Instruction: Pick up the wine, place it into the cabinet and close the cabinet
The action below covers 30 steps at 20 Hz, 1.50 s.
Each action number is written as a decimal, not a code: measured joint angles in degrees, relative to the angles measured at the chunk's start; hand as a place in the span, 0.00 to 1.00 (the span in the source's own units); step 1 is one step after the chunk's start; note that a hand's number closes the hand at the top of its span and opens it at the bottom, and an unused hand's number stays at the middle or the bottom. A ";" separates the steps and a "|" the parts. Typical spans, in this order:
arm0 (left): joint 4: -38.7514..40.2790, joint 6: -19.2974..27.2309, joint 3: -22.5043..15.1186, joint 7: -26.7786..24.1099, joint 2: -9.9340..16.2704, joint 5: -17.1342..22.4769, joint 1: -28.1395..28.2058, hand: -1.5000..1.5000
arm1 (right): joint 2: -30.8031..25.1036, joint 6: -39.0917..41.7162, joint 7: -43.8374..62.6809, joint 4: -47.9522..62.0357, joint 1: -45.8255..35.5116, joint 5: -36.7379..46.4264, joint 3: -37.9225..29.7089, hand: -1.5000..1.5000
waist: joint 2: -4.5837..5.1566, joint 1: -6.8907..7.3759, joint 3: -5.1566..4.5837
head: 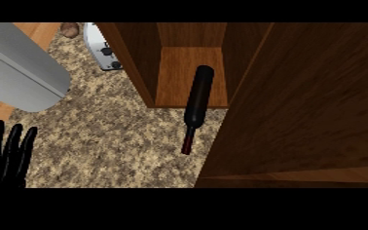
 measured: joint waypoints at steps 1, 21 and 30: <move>0.20 -0.83 1.46 0.62 0.70 1.00 -0.12 0.00 | -0.09 -1.56 0.30 -0.17 -0.83 1.45 1.72 1.00 | -0.03 -0.08 -0.02; 4.66 -12.32 12.50 5.43 3.43 8.62 -0.52 0.00 | -7.80 -27.69 -0.70 2.98 -17.93 15.17 12.51 1.00 | 0.05 0.44 -0.14; 3.98 -11.87 12.08 8.19 2.20 8.75 -3.56 0.00 | -10.67 -35.60 0.73 6.79 -31.22 8.63 12.43 1.00 | 0.51 1.82 -0.13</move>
